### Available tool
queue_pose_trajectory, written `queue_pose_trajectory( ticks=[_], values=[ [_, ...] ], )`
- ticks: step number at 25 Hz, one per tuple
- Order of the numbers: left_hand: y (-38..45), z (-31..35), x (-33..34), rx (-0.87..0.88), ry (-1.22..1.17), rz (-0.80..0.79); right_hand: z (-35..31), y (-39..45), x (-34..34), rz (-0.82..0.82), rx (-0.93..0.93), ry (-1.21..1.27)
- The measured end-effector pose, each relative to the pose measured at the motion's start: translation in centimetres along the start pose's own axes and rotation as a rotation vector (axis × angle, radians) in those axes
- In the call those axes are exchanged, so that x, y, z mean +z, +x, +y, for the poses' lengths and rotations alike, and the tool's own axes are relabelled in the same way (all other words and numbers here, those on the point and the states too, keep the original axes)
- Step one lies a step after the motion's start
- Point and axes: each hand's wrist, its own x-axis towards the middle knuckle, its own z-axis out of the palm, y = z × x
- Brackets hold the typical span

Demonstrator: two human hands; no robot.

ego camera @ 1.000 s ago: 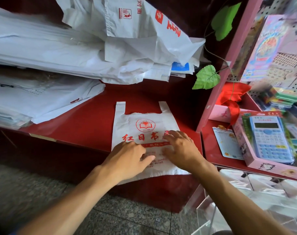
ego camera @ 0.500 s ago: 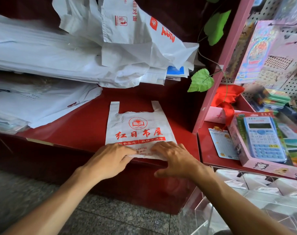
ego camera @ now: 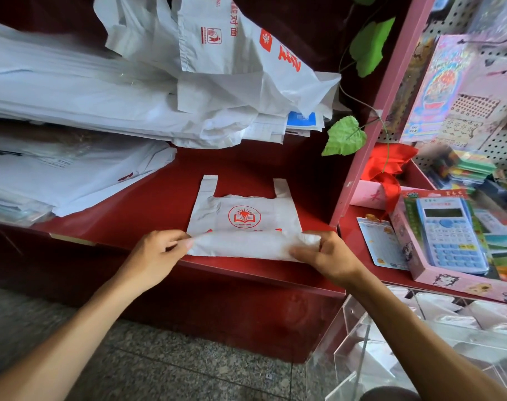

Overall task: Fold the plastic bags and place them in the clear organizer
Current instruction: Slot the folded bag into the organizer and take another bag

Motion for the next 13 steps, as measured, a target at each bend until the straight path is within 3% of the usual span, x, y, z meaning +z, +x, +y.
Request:
queue_pose_trajectory(
  ticks=[5, 13],
  values=[
    [0.3, -0.3, 0.3, -0.122, -0.011, 0.059, 0.5, 0.2, 0.2, 0.086, 0.147, -0.130],
    [0.6, 1.0, 1.3, -0.241, 0.143, 0.169, 0.2, 1.6, 1.7, 0.273, 0.179, -0.360]
  ],
)
